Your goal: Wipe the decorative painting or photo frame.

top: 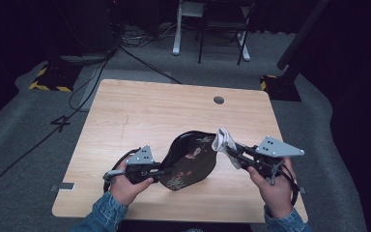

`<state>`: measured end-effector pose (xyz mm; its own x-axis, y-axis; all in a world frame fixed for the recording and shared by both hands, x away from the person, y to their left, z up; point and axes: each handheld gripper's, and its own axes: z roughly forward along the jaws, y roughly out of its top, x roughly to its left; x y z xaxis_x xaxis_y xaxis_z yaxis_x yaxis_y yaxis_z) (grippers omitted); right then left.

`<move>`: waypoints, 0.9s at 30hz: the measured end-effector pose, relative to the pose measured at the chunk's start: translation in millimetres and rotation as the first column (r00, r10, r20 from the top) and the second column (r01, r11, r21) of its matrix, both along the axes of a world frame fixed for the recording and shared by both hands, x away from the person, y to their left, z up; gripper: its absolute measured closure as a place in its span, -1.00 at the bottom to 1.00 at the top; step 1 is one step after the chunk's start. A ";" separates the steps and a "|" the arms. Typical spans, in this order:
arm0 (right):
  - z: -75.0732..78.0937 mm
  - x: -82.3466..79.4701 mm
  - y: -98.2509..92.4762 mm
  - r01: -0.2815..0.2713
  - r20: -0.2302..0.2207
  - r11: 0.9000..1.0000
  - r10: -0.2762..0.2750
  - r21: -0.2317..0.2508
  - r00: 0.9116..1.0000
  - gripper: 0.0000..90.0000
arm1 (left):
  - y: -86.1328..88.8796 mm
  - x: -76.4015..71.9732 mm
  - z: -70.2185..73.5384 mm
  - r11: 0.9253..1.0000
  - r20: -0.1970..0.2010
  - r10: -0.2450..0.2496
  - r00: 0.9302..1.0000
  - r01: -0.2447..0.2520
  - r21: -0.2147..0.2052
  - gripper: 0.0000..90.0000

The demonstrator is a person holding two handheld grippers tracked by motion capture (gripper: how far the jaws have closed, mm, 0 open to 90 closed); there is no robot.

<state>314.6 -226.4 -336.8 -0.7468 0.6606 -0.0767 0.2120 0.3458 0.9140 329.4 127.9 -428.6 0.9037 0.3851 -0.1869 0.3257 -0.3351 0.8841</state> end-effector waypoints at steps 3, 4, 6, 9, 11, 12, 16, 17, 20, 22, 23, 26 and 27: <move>1.1 0.1 11.8 -0.022 0.012 1.000 0.022 0.000 1.000 0.76 | -0.4 0.3 0.5 1.000 -0.005 0.000 1.000 0.000 0.003 0.78; 1.6 0.5 17.9 -0.034 0.017 0.999 0.034 0.002 0.999 0.76 | -0.4 0.4 0.6 1.000 -0.004 -0.002 1.000 0.002 0.005 0.78; 2.9 0.2 29.4 -0.056 0.030 0.998 0.056 -0.001 0.998 0.76 | -0.4 0.4 0.5 1.000 -0.006 0.000 1.000 0.001 0.003 0.79; 5.0 0.2 46.6 -0.086 0.048 0.996 0.087 -0.028 0.995 0.76 | 0.1 1.0 0.5 1.000 -0.010 -0.003 1.000 0.003 0.003 0.79; 6.2 1.6 58.0 -0.101 0.052 0.994 0.104 -0.051 0.993 0.76 | 0.3 1.2 0.4 1.000 -0.010 -0.003 1.000 0.003 0.003 0.79; 6.3 2.3 61.1 -0.106 0.051 0.993 0.108 -0.054 0.993 0.77 | 0.3 1.3 0.4 1.000 -0.010 -0.004 1.000 0.004 0.001 0.79; 5.8 5.7 72.5 -0.123 0.042 0.990 0.126 -0.066 0.991 0.77 | 0.6 1.1 0.3 1.000 -0.013 -0.004 1.000 0.004 0.003 0.79; 5.8 5.7 74.4 -0.128 0.042 0.989 0.131 -0.068 0.991 0.77 | 0.5 1.2 0.6 1.000 -0.010 -0.004 1.000 0.004 0.006 0.79; 6.1 4.9 79.4 -0.142 0.037 0.987 0.145 -0.069 0.989 0.77 | -1.0 1.0 1.5 1.000 -0.004 -0.006 1.000 0.006 0.015 0.79; 6.4 4.0 82.2 -0.151 0.036 0.986 0.154 -0.073 0.987 0.77 | -1.7 0.8 1.8 1.000 -0.002 -0.005 1.000 0.006 0.018 0.79; 6.4 3.5 83.9 -0.156 0.037 0.985 0.159 -0.076 0.987 0.77 | -1.9 0.8 1.9 1.000 -0.003 -0.005 1.000 0.005 0.019 0.79; 6.0 2.1 89.9 -0.171 0.035 0.982 0.175 -0.082 0.984 0.77 | -2.2 0.5 1.9 1.000 -0.006 -0.001 1.000 0.001 0.019 0.79; 5.7 1.8 91.7 -0.175 0.033 0.981 0.178 -0.081 0.983 0.77 | -2.3 0.4 2.0 1.000 -0.005 -0.001 1.000 0.001 0.020 0.79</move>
